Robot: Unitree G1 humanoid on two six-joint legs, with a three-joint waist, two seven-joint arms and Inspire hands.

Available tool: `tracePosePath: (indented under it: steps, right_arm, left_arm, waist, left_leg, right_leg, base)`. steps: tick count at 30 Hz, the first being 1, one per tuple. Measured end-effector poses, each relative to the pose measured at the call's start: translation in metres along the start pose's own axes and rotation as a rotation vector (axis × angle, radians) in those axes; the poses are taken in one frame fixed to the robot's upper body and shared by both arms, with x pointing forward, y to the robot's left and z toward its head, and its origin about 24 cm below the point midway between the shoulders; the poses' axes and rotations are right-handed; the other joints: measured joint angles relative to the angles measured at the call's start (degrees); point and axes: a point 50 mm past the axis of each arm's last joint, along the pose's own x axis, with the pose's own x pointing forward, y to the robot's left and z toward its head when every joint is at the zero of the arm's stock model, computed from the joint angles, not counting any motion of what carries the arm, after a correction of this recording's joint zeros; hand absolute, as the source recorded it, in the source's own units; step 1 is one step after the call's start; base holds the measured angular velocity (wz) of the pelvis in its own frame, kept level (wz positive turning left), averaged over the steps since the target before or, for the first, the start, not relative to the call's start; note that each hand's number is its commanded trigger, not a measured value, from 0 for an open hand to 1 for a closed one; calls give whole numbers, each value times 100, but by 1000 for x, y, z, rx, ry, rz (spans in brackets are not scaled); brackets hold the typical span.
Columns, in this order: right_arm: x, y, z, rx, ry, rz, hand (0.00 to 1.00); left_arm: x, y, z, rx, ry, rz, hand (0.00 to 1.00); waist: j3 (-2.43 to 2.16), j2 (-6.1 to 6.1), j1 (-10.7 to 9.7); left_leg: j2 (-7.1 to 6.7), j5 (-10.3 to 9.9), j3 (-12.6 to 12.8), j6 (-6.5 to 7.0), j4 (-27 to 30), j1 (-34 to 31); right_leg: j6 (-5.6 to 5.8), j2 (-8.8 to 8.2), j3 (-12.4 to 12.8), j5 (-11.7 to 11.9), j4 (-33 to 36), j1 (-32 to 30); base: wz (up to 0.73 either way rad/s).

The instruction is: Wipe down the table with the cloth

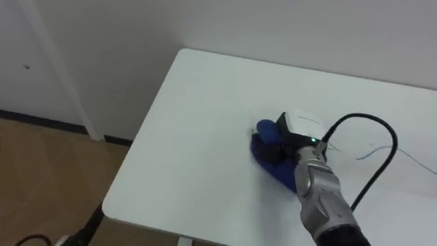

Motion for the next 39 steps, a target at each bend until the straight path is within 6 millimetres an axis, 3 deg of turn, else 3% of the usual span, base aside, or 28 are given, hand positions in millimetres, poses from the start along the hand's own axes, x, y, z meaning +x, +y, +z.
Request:
tracePosePath:
  steps: [2, 4, 6, 10, 14, 18, 20, 21, 24, 25, 26, 28, 30, 32, 35, 37, 39]
  right_arm:
    - [-4, 8, -19, 91, 57, 0, 100]
    - [-13, 16, -51, 253, 169, -23, 100]
    - [-21, 17, -73, 344, 258, -60, 100]
    - [-42, 13, -131, 402, 467, -134, 100]
    - [-54, 11, -157, 421, 582, -172, 100]
    - [-50, 10, -152, 404, 565, -187, 100]
    - [-41, 7, -141, 391, 547, -197, 100]
    - [-33, 5, -128, 381, 524, -190, 100]
    - [-13, 1, -74, 292, 364, -142, 100]
    - [-4, 1, -35, 230, 240, -98, 100]
    - [5, -3, 3, 167, 109, -65, 100]
    - [13, -7, 45, 99, -37, -13, 100]
    - [18, -15, 57, 96, -80, -10, 100]
    - [21, -19, 54, 107, -65, -14, 100]
    - [22, -13, 24, 215, 19, 15, 100]
    - [20, -11, -9, 301, 116, -12, 100]
    - [14, -10, -40, 346, 221, -43, 100]
  left_arm:
    - [-1, 4, -9, -14, 23, 11, 0]
    - [-1, 12, -22, -30, 70, 38, 0]
    - [-3, 22, -38, -50, 109, 72, 0]
    - [-12, 48, -71, -74, 196, 157, 0]
    - [-13, 49, -76, -80, 219, 171, 0]
    - [-7, 44, -56, -81, 166, 151, 0]
    - [-3, 37, -42, -61, 138, 126, 0]
    - [-1, 30, -33, -61, 122, 103, 0]
    - [5, 13, -7, -70, 87, 53, 0]
    - [6, 7, 1, -75, 78, 35, 0]
    - [6, 1, 7, -68, 70, 17, 0]
    - [6, -8, 21, -77, 43, -22, 0]
    - [6, -11, 28, -84, 21, -38, 0]
    - [5, -9, 17, -81, 49, -33, 0]
    - [3, 2, -8, -78, 115, -6, 0]
    - [2, 11, -22, -92, 150, 18, 0]
    - [2, 18, -25, -113, 155, 39, 0]
  waist:
    - [-8, -21, -74]
    - [-20, -50, -202]
    - [-54, -63, -227]
    - [-104, -114, -374]
    - [-108, -100, -501]
    - [-131, -6, -552]
    - [-120, 79, -503]
    - [-112, 161, -418]
    - [-104, 223, -228]
    - [-117, 202, -200]
    - [-80, 212, -196]
    - [-36, 211, -70]
    - [-23, 182, 85]
    - [-25, 168, 141]
    - [-34, 87, 84]
    - [-16, 14, -101]
    - [-19, -34, -138]
  left_leg:
    - [-42, 0, -128, 1, 27, 23]
    - [-114, -1, -311, 22, 51, 59]
    - [-136, -8, -362, 40, 46, 62]
    - [-185, -31, -445, 89, 61, 67]
    - [-191, -44, -446, 110, 101, 65]
    - [-187, -53, -416, 122, 94, 95]
    - [-179, -52, -315, 122, 82, 145]
    - [-143, -54, -234, 123, 64, 166]
    - [-31, -8, 92, 67, -54, 127]
    - [19, 10, 194, 37, -58, 77]
    - [54, 35, 241, -2, -57, 44]
    - [66, 53, 252, -24, -39, -13]
    - [41, 96, 133, -32, -19, -89]
    - [-7, 144, 9, -25, -51, -127]
    - [-74, 151, -157, -13, -24, -216]
    - [-110, 146, -233, 1, 13, -186]
    - [-143, 129, -277, 28, 20, -151]
  right_leg:
    - [38, -39, -170, -23, -68, 126]
    - [116, -100, -379, -76, -125, 266]
    - [143, -131, -453, -95, -167, 317]
    - [180, -169, -569, -104, -173, 423]
    - [197, -187, -556, -94, -159, 448]
    - [201, -179, -503, -91, -120, 452]
    - [199, -165, -418, -90, -79, 433]
    - [168, -130, -261, -71, -36, 358]
    - [91, -61, -13, -25, 119, 57]
    - [51, -20, 48, -5, 173, -65]
    - [7, 16, 102, 17, 182, -126]
    - [-36, 25, 83, 9, 182, -171]
    - [-46, 2, -16, -6, 176, -217]
    - [-19, -47, -134, -23, 101, -214]
    - [46, -124, -342, -63, 83, -157]
    - [90, -189, -568, -80, -38, 23]
    - [122, -211, -638, -96, -67, 102]
  base:
    - [52]
    - [57]
    - [30]
    - [16]
    - [1]
    - [-8]
    - [-32]
    - [-67]
    - [-68]
    - [-40]
    - [-30]
    - [3]
    - [39]
    - [49]
    - [39]
    - [47]
    - [38]
